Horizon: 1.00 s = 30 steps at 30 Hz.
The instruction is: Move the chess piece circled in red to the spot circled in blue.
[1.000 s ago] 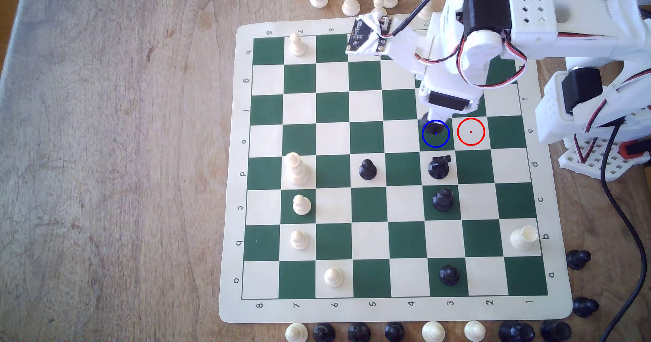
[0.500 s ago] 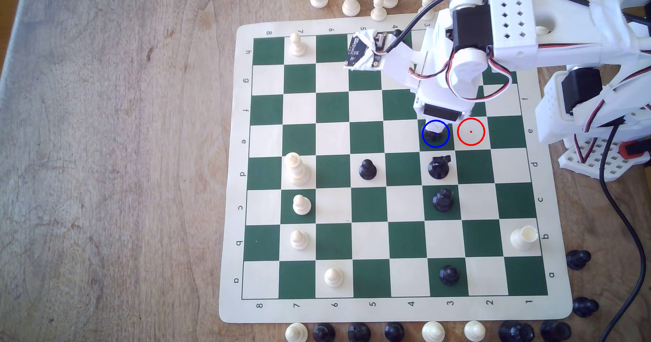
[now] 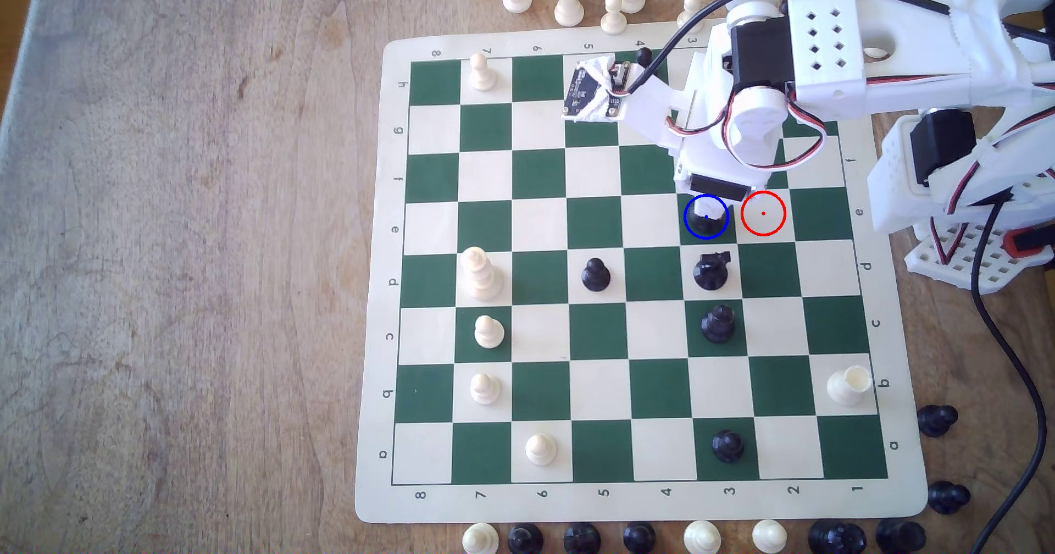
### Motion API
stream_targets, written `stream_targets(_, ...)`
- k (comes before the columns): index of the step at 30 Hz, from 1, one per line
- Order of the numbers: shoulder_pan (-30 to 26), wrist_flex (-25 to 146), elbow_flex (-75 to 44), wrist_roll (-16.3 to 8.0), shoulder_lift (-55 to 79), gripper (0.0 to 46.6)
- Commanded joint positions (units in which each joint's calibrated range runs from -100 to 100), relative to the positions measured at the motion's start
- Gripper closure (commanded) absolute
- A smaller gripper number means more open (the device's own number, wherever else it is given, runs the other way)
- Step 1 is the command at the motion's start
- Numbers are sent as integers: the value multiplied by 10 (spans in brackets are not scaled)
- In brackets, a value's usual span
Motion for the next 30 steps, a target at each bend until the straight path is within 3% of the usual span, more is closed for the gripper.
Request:
stream_targets(1,-6,-14,7,0,-2,444)
stream_targets(7,-9,-20,14,0,0,437)
stream_targets(12,-8,-25,14,-1,-5,293)
stream_targets(16,1,-33,11,-1,-25,261)
stream_targets(30,8,-9,-32,-6,-134,240)
